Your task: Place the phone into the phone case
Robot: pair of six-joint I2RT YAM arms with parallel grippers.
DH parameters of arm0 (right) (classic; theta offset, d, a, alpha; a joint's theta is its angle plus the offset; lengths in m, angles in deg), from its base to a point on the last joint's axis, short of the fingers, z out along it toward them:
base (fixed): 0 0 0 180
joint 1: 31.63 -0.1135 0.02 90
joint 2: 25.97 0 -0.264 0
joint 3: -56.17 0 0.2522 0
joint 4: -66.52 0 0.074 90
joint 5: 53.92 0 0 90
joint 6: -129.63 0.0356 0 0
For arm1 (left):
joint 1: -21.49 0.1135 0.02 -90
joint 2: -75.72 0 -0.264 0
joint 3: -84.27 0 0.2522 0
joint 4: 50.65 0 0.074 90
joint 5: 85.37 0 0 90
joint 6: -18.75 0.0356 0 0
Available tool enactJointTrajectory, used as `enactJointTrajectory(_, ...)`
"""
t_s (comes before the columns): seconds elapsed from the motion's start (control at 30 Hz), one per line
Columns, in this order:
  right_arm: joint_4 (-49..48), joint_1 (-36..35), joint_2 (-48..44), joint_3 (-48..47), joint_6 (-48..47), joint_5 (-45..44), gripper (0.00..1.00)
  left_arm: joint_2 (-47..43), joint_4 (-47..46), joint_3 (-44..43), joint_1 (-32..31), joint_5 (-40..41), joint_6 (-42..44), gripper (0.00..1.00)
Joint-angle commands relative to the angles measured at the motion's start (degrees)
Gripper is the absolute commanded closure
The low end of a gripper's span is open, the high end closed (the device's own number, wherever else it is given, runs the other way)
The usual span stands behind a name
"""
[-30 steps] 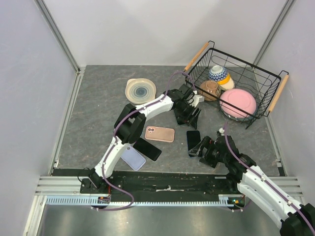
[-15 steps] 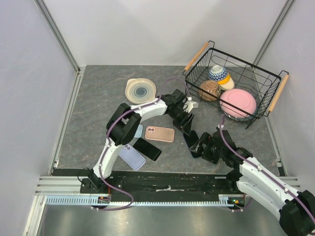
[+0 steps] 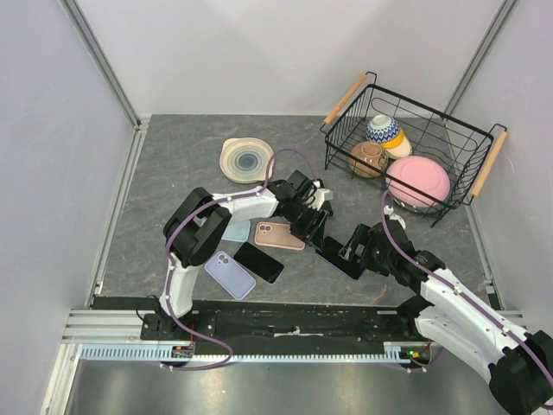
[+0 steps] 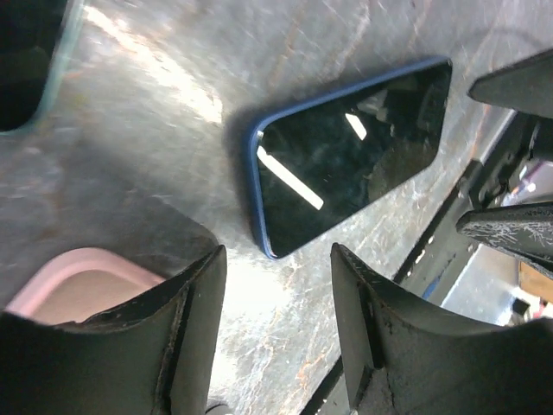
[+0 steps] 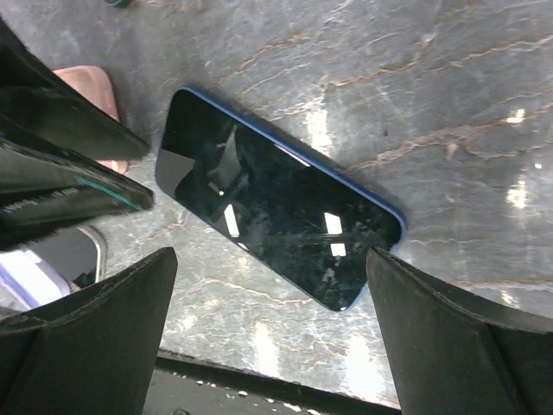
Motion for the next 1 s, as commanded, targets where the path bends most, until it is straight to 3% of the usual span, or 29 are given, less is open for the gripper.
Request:
enactJointTrajectory(0.0, 5.2, 0.0, -1.2, -4.2, -2.4, -6.9, 0.02, -3.8, -3.8, 0.6, 1.9, 8.0, -6.2, 0.40)
enactJointTrajectory(0.27, 7.6, 0.0, -3.9, -1.0, 0.3, -5.3, 0.02, -0.6, -4.3, -2.3, 2.5, 4.1, -6.5, 0.38)
enactJointTrajectory(0.57, 1.1, 0.0, -4.3, 6.8, 4.9, 3.1, 0.05, 4.8, 0.0, -7.2, 2.4, 0.7, -7.3, 0.39)
enactJointTrajectory(0.97, -1.9, 0.0, -5.7, 9.5, 6.5, 2.0, 0.06, 7.5, 2.8, -6.4, 1.7, -1.4, -10.1, 0.40)
